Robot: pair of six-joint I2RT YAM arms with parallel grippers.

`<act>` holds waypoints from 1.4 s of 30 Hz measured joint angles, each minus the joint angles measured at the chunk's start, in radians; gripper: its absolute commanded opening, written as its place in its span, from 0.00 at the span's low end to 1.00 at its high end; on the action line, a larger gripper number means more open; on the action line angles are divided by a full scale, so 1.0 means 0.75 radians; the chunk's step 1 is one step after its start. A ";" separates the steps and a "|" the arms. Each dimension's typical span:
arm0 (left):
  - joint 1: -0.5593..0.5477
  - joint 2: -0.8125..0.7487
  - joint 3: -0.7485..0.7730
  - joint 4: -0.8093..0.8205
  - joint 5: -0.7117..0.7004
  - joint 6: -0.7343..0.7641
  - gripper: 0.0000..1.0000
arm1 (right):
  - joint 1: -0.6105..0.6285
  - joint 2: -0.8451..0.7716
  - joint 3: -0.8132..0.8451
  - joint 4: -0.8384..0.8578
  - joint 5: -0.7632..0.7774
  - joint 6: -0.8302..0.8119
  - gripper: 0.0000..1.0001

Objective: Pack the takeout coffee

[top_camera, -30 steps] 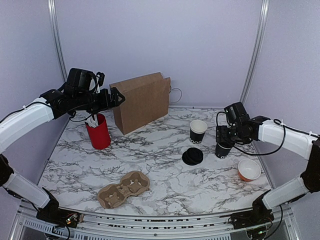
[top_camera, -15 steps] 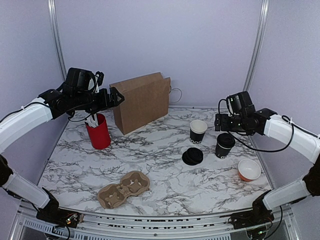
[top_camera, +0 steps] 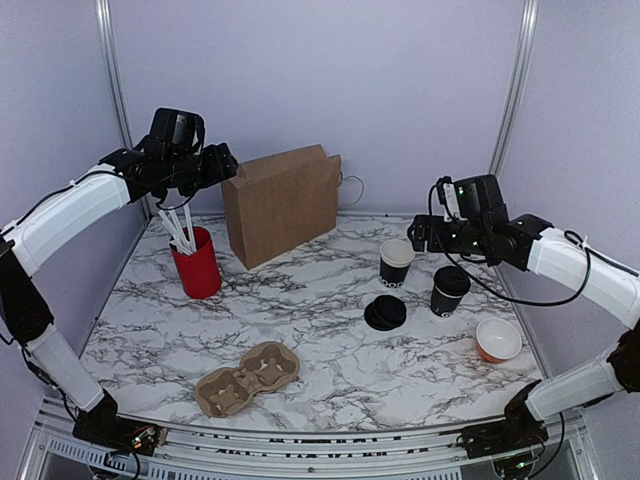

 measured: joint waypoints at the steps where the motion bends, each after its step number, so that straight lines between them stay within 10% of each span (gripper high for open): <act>1: 0.021 0.042 0.042 0.001 -0.015 -0.012 0.72 | 0.001 -0.006 0.000 0.010 -0.011 0.000 0.93; 12: 0.130 0.451 0.436 -0.106 -0.010 -0.081 0.41 | 0.002 -0.161 -0.014 0.097 -0.089 0.001 0.93; 32: 0.149 0.542 0.514 -0.170 -0.032 -0.132 0.33 | 0.002 -0.169 -0.048 0.106 -0.113 0.025 0.93; 42: 0.149 0.567 0.535 -0.171 -0.031 -0.134 0.14 | 0.002 -0.169 -0.048 0.108 -0.127 0.039 0.92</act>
